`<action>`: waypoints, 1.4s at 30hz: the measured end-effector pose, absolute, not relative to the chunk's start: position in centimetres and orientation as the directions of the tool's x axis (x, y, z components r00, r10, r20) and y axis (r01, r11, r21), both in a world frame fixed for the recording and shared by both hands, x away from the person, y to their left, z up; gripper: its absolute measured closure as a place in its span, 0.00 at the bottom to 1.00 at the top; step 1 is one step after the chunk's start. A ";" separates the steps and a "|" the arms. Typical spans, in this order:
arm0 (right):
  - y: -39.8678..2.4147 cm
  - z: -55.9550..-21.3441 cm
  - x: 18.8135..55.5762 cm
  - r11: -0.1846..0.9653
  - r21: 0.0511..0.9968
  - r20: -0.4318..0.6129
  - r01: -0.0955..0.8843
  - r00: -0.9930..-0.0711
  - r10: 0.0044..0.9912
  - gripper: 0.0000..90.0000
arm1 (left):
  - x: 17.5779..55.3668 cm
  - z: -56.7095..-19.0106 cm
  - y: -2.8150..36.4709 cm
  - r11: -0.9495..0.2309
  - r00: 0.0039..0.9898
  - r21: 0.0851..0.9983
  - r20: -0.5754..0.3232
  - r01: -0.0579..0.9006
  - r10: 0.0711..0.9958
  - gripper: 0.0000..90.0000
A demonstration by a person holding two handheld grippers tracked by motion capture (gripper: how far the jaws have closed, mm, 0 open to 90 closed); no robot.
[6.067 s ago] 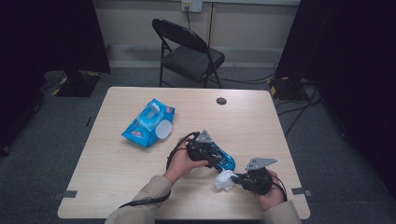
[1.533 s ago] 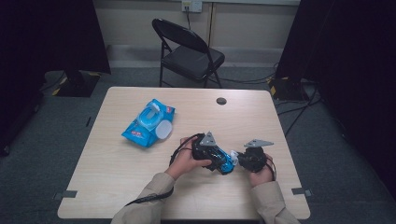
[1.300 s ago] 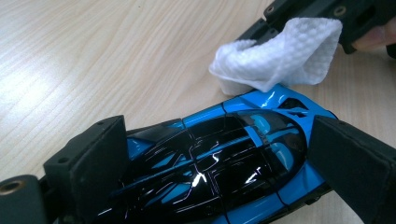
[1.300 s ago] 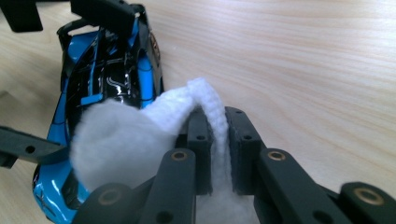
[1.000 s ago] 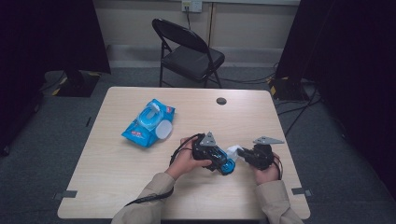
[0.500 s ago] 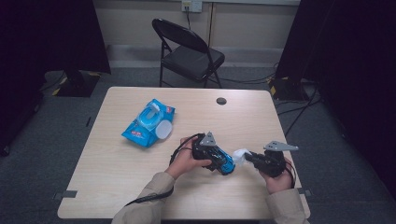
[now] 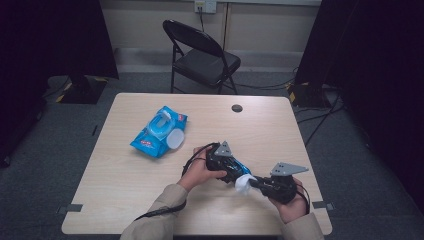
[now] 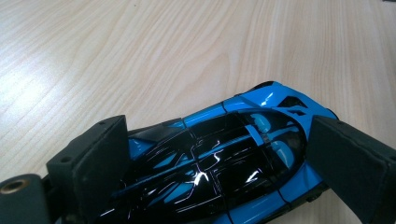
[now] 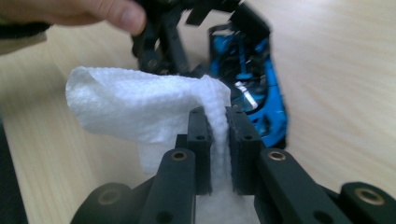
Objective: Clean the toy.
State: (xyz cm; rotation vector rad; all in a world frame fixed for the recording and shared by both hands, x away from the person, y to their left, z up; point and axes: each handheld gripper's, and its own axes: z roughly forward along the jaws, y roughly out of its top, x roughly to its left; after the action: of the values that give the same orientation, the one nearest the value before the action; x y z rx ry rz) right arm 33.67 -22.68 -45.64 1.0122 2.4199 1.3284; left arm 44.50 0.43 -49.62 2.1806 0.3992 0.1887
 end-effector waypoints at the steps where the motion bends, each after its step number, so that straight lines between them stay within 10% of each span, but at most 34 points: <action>1: -22.1 -46.4 33.7 0.369 0.796 0.171 0.480 -0.763 0.624 0.90 | 44.5 -49.7 0.4 -0.555 0.938 0.804 -0.008 0.212 0.347 0.07; 42: -22.5 -49.7 34.7 0.425 0.704 0.126 0.569 -0.689 0.714 0.90 | 44.3 -49.8 0.4 -0.544 0.941 0.814 -0.010 0.205 0.339 0.08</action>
State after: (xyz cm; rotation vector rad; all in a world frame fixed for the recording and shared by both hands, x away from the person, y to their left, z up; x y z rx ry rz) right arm 34.68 -22.52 -49.65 1.1333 2.4843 1.1122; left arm 44.30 0.41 -49.81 2.1630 0.3840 0.1836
